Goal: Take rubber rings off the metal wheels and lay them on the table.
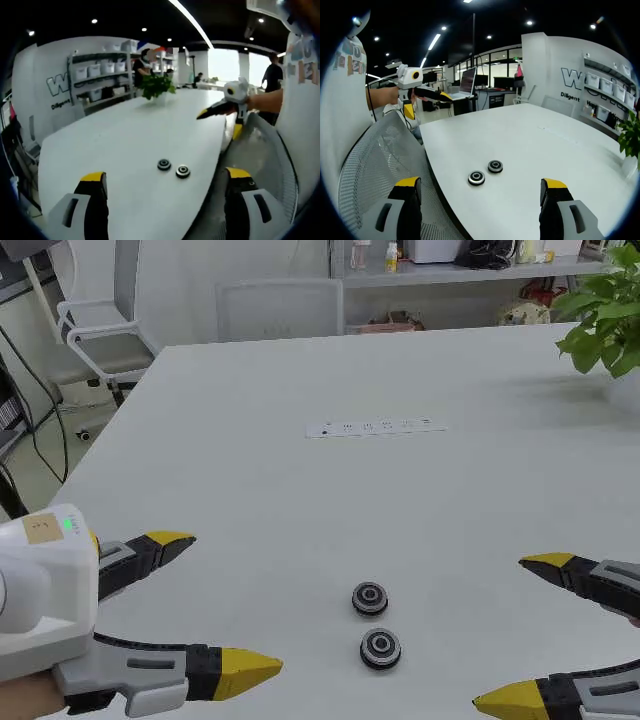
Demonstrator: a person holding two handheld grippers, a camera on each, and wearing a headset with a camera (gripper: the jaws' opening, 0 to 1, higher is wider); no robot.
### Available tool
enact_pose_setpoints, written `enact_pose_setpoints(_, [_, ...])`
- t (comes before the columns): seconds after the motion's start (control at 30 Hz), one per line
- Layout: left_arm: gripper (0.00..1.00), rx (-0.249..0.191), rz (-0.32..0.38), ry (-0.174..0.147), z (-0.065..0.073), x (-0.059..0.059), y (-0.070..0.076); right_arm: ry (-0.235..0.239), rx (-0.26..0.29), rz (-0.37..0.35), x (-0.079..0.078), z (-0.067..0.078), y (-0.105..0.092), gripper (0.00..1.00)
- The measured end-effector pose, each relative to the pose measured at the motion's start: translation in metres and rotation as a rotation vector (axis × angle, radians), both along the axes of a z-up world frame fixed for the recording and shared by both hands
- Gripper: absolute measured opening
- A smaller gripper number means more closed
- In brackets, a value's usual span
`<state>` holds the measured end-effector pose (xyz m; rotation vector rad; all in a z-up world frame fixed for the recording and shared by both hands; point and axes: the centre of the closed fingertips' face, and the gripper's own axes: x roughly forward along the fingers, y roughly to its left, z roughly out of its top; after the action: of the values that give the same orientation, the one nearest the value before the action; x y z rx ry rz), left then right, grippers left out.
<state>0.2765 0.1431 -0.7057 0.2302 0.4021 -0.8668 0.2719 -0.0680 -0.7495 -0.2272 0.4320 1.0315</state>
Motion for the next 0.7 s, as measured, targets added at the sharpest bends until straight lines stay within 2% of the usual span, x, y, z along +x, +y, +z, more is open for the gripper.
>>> enact_pose_setpoints(0.7, [0.97, 0.007, 0.011, -0.012, 0.0045, 0.0014, 0.0042, -0.007, 0.014, -0.016, 0.0021, 0.0039, -0.0068, 0.99])
